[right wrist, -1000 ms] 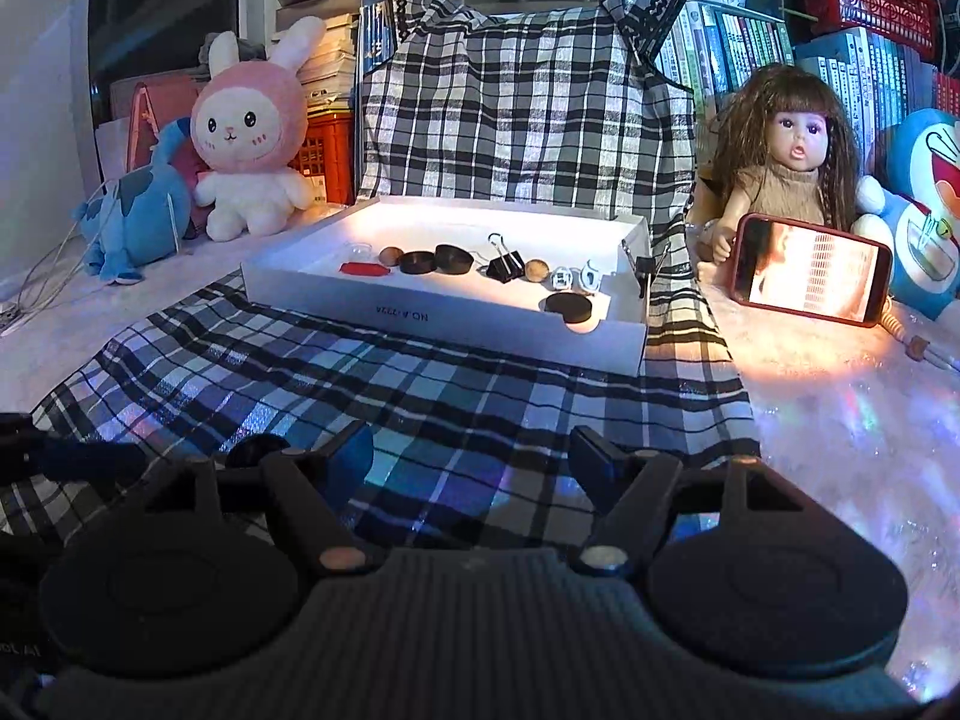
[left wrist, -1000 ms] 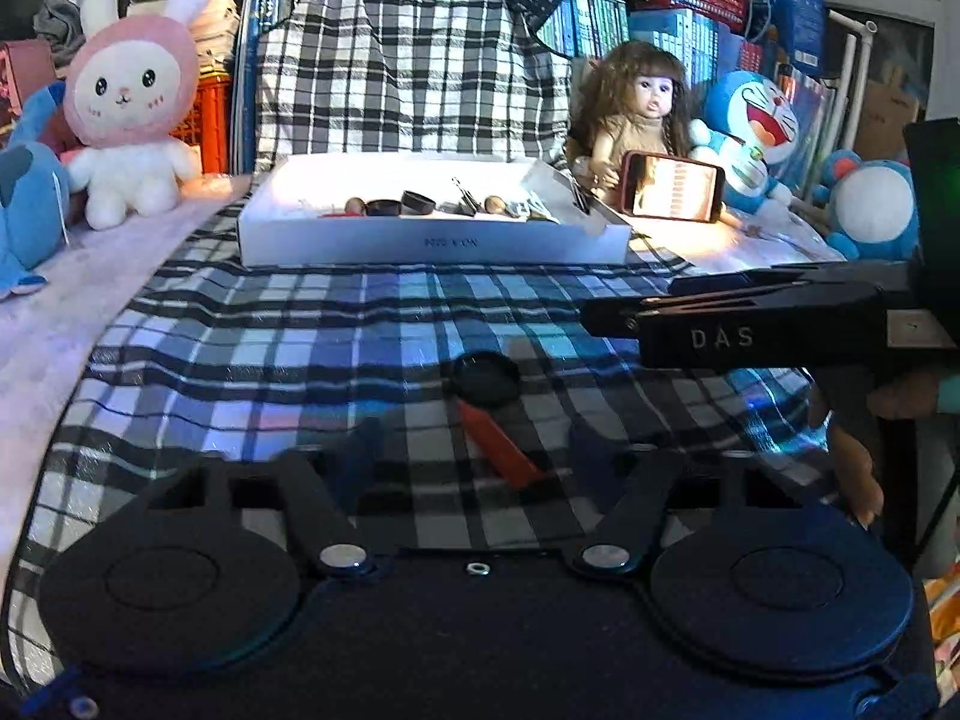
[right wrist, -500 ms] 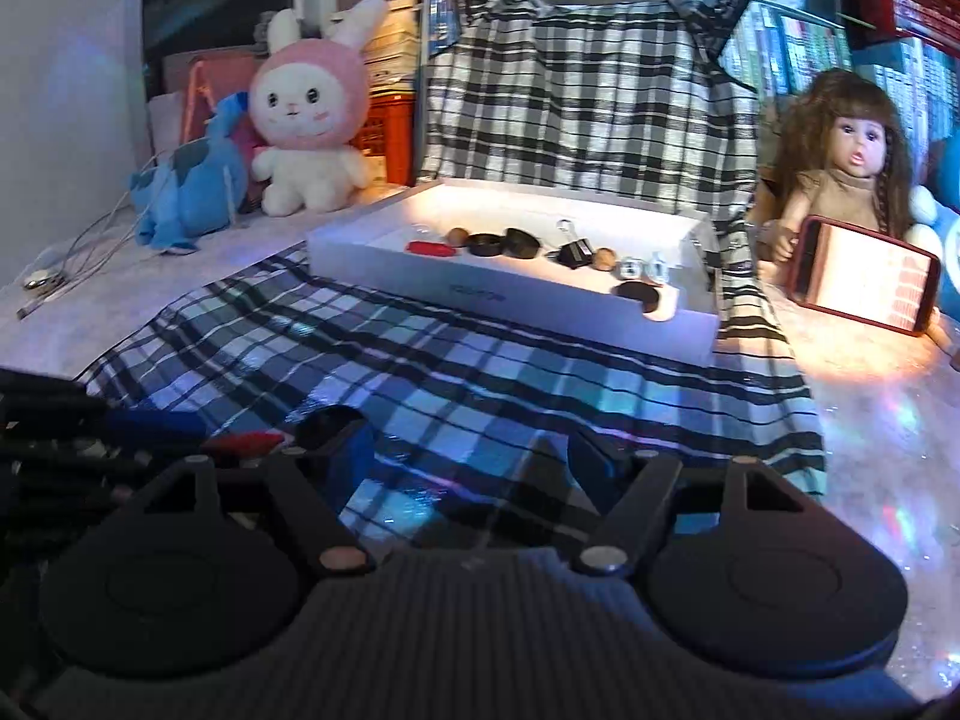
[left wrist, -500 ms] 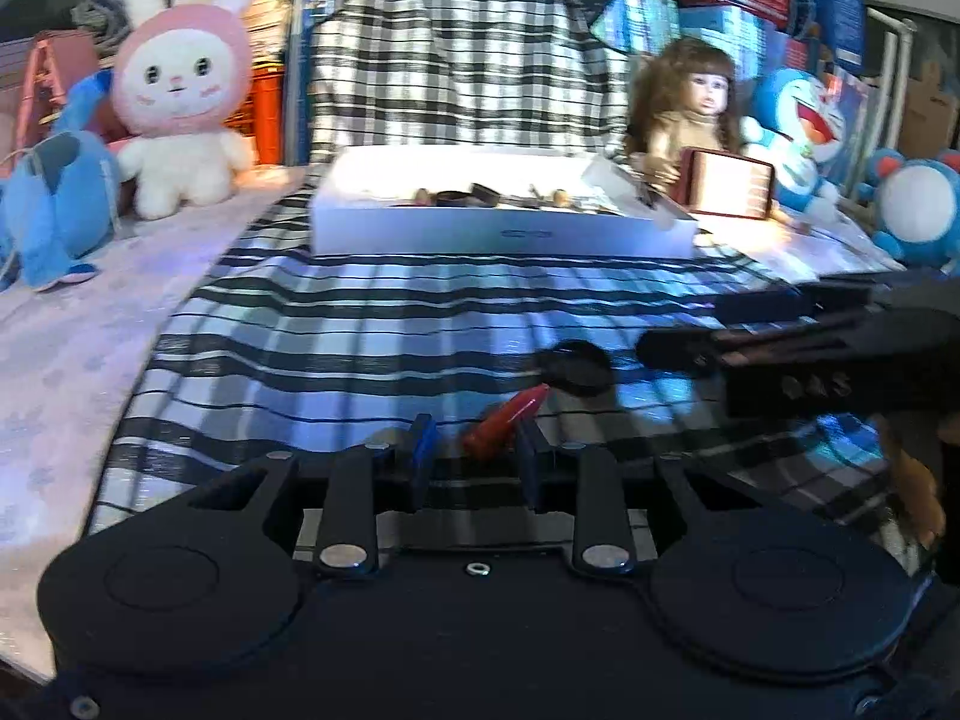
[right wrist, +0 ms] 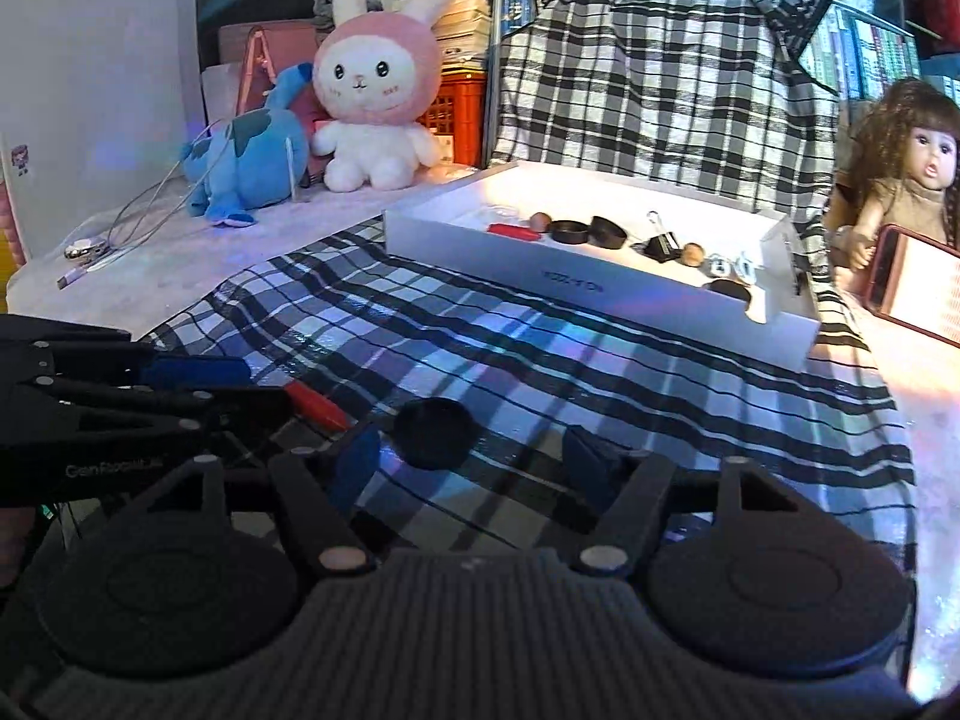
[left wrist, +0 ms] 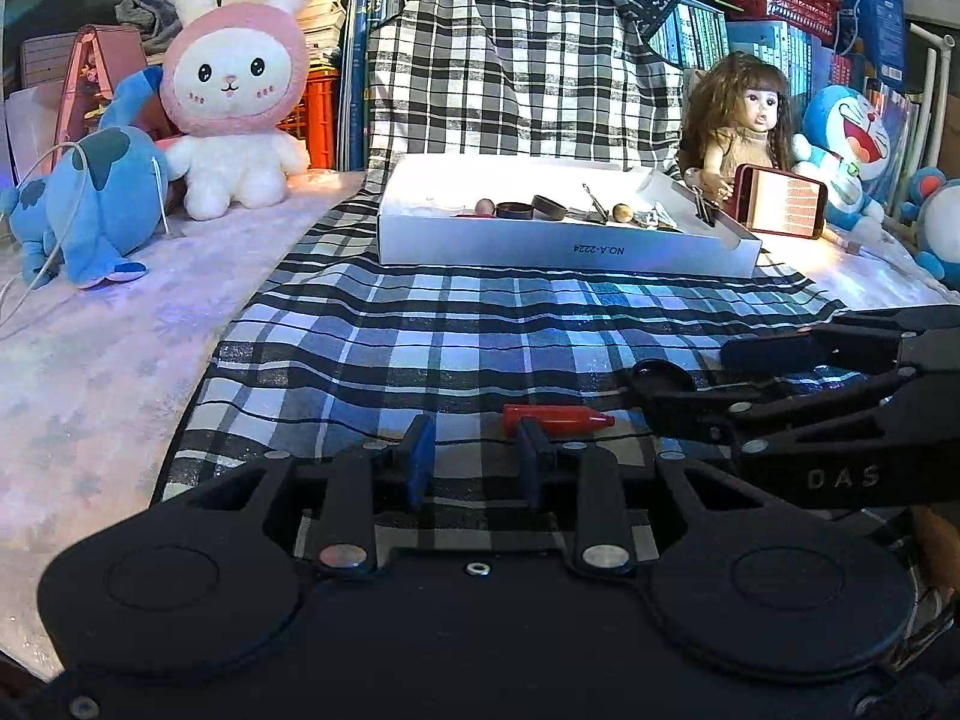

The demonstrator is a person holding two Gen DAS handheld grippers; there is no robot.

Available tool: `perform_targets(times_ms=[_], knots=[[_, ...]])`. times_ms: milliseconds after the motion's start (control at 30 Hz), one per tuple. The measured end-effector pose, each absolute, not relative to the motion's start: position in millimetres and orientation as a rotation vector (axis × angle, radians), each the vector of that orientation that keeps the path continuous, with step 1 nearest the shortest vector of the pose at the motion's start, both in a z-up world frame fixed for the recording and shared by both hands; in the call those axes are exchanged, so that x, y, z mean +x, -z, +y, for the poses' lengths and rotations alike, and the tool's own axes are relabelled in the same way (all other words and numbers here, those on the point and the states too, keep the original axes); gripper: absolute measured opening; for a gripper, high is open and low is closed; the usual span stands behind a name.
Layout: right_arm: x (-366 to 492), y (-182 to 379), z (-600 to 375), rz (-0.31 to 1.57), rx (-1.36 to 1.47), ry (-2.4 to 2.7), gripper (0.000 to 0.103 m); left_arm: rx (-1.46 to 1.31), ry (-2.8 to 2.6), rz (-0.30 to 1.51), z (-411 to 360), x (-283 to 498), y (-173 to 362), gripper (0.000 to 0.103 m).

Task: Organize rigid objects
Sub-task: 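Grasp a second red stick with the left tool while the right tool grasps another black disc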

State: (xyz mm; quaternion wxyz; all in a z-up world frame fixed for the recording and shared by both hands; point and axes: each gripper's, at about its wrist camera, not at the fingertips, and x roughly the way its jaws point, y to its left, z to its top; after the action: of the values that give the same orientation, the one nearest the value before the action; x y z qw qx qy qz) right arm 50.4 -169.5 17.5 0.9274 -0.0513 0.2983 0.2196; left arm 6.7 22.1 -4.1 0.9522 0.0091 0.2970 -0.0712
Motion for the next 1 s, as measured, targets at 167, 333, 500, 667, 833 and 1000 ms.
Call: perform_targets(times_ms=[167, 333, 500, 667, 833, 1000], knots=[[51.3, -15.4, -161.3, 0.61, -0.112, -0.459, 0.048, 0.027, 0.153, 0.596, 20.4, 7.1, 4.2, 0.034], [50.2, -16.7, -166.5, 0.603, -0.088, -0.44, 0.038, 0.039, 0.188, 0.588, 12.7, 2.1, 5.2, 0.039], [46.6, -16.5, -175.6, 0.592, -0.082, -0.399, 0.038, 0.047, 0.211, 0.58, 1.8, -3.1, 7.5, 0.043], [41.6, -16.5, -184.4, 0.585, -0.078, -0.373, 0.038, 0.056, 0.219, 0.573, -7.2, -1.4, 9.2, 0.047], [40.0, -16.3, -189.4, 0.582, -0.067, -0.352, 0.038, 0.039, 0.219, 0.573, -8.4, 3.9, 10.6, 0.046], [40.3, -15.4, -191.9, 0.58, -0.055, -0.341, 0.038, 0.048, 0.218, 0.566, -9.2, 5.3, 10.7, 0.042]])
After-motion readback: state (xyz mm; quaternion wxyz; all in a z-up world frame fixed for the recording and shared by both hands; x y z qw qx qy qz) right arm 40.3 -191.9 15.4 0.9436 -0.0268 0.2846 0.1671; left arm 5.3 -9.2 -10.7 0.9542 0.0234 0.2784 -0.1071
